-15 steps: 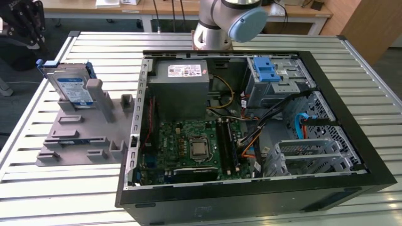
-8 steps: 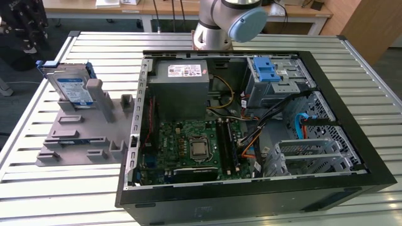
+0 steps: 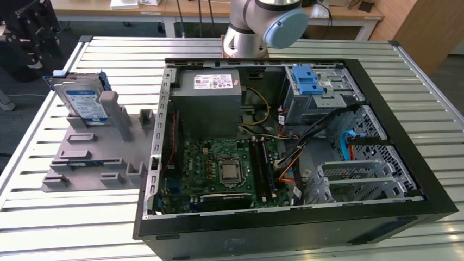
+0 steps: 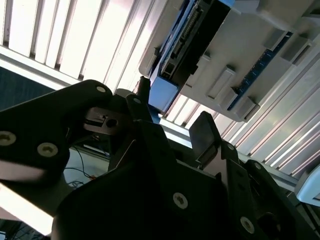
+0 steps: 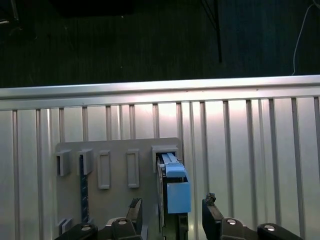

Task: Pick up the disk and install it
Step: 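Pick up the disk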

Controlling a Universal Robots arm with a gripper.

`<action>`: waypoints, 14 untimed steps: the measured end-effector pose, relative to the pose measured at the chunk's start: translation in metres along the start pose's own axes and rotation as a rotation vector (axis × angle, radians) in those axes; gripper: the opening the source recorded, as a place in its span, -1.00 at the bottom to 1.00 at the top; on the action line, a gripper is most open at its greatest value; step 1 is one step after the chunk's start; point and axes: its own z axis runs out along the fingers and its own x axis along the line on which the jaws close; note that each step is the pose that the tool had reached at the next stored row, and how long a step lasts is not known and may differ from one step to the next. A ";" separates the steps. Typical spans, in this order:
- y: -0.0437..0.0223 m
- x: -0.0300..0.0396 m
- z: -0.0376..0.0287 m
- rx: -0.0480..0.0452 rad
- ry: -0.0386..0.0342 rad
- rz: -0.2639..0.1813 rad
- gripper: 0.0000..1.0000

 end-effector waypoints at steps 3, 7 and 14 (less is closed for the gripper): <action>0.0002 0.0000 0.0014 -0.0002 -0.0003 0.000 0.18; 0.0002 0.0000 0.0014 -0.0002 -0.0005 0.000 0.18; 0.0013 0.0001 0.0050 -0.0001 -0.0006 0.000 0.18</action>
